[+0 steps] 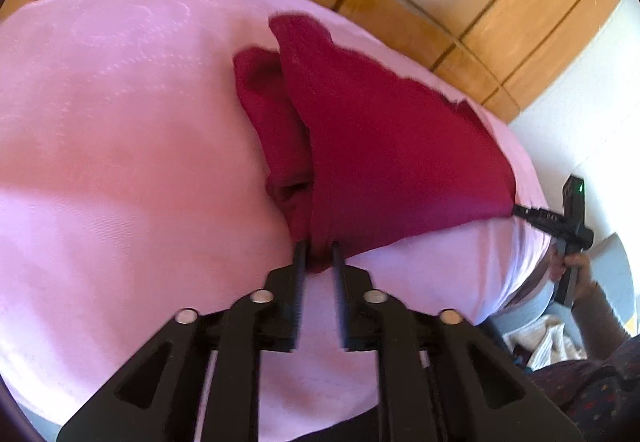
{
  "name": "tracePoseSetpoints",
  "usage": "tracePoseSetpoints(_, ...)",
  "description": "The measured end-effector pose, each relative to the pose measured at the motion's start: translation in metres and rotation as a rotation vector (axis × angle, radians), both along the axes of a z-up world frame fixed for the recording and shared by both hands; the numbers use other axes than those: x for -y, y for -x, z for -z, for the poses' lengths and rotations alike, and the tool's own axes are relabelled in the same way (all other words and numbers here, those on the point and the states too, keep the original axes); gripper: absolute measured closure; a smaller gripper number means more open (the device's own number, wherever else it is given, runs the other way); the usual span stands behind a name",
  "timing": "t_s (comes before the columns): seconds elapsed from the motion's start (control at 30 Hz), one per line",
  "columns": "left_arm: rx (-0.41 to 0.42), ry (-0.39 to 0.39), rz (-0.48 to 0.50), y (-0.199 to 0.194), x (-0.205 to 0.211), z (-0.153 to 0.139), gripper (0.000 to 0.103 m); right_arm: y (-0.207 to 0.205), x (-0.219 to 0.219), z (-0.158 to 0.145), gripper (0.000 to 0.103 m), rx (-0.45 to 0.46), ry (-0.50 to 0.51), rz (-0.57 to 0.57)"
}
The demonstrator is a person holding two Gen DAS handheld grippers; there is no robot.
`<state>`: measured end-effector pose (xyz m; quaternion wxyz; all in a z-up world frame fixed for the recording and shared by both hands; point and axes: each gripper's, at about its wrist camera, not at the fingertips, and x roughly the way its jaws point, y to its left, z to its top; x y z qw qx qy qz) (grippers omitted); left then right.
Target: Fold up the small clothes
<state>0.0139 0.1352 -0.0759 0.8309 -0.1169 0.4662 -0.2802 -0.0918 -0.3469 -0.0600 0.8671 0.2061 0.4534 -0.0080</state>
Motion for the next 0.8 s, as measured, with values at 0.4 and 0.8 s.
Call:
tracePoseSetpoints(0.4,0.019,0.244,-0.172,-0.061,-0.016,-0.031,0.063,-0.055,0.001,-0.049,0.042,0.128,0.025,0.069)
tracePoseSetpoints(0.8,-0.077,0.209,-0.109,-0.141,0.032,-0.018,0.081,-0.154,0.003,-0.031,0.072,0.047,0.062,0.037)
